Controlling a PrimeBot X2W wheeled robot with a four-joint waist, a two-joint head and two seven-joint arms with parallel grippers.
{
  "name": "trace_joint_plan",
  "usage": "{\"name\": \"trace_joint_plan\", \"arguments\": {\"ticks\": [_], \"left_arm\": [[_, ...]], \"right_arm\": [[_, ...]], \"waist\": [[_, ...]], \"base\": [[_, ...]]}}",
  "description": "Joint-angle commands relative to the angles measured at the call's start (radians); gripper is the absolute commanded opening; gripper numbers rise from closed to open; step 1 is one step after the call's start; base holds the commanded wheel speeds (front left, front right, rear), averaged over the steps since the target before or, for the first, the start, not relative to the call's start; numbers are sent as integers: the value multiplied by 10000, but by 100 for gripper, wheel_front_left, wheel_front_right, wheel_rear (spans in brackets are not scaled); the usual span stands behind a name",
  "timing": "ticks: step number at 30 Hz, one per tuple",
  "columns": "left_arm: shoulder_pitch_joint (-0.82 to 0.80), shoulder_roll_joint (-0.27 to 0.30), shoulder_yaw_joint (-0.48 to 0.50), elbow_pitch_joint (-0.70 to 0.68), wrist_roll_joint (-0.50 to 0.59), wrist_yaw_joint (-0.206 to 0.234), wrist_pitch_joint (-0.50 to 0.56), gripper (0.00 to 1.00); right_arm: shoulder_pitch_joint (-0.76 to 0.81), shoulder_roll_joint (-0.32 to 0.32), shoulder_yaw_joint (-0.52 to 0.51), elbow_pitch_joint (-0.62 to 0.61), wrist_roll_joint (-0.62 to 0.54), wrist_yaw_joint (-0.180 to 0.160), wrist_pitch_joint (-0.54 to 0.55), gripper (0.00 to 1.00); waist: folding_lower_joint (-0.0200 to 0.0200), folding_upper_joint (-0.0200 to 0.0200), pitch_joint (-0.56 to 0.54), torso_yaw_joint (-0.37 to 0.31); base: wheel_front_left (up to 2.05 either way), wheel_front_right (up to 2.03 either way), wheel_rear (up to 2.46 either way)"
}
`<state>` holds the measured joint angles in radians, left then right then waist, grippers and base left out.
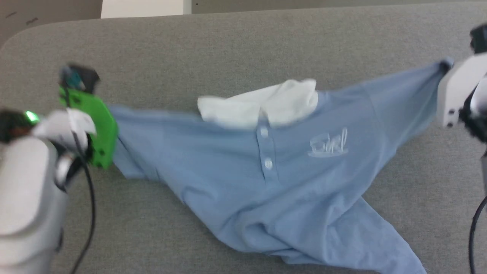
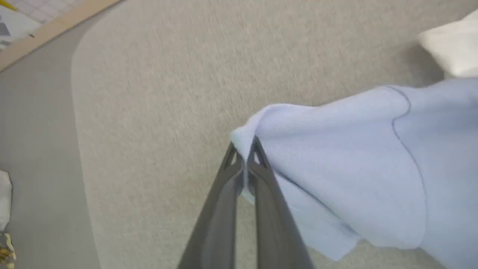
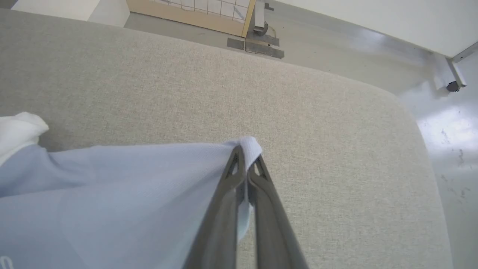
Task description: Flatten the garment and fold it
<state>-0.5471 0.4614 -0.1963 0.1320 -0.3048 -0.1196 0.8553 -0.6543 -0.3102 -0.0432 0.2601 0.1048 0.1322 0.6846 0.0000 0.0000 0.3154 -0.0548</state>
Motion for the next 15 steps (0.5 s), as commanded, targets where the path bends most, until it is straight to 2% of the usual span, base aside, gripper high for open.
{"name": "trace_joint_plan", "arguments": {"ticks": [1,5,8,10,15], "left_arm": [[-677,273,-11,-127,186,-32,-313,0],[-2330,672,-217,-258,686,-67,-1137,0],[-3659,710,-188,-159,1126,67,-1911,0],[-4600,685,-52,85,1486,377,-2586,0],[-6676,237,503,725,2133,1745,-4633,0]], "right_arm": [[-595,-300,306,-108,-120,-15,-1,0],[-2328,-865,1011,-120,-279,-15,-112,0],[-3803,-1035,1256,85,-479,-15,-443,0],[-4792,-1018,1334,318,-616,-15,-794,0],[-6936,-881,1169,871,-1157,-15,-2121,0]], "waist": [[0,0,266,-132],[0,0,801,-247],[0,0,1242,-353],[0,0,1514,-423],[0,0,2052,-552]], "base": [[0,0,0],[0,0,0],[0,0,0],[0,0,0],[0,0,0]]}}
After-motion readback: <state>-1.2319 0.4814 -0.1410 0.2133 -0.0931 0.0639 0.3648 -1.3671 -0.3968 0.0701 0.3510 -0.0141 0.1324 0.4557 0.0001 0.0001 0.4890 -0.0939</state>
